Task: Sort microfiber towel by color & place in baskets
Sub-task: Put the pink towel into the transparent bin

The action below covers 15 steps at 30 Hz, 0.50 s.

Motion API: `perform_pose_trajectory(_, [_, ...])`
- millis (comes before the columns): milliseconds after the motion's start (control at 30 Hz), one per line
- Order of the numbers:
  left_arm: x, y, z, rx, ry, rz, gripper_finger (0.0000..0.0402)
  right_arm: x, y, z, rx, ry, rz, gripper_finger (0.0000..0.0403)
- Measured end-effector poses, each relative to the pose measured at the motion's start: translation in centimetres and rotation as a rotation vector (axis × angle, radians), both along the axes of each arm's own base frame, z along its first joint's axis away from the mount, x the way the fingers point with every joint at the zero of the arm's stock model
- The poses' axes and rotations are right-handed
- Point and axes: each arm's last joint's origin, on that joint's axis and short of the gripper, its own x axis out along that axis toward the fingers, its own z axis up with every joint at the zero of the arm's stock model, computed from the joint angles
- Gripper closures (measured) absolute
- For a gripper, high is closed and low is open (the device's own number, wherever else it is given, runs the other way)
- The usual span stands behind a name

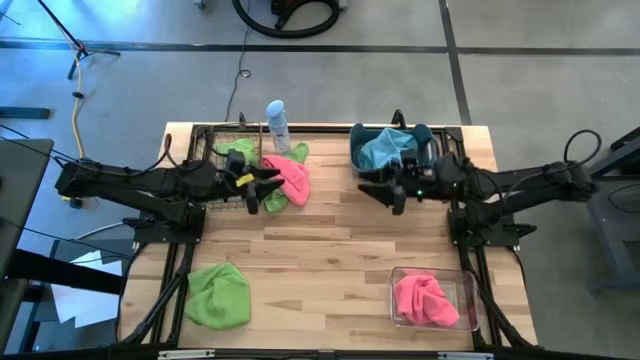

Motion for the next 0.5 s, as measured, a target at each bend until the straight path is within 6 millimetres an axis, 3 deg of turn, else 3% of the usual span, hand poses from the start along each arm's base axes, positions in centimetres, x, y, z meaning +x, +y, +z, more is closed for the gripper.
perform_pose_trajectory(267, [0.0, -0.1, 2.7, 0.063, -0.262, -0.042, 0.0216, -0.3, -2.3, 2.1, -0.193, -0.198, -0.030, 0.0130])
perform_pose_trajectory(500, [0.0, -0.2, 3.2, 0.227, -0.259, -0.049, 0.0216, -0.3, -2.7, 2.3, -0.258, -0.208, -0.067, 0.0130])
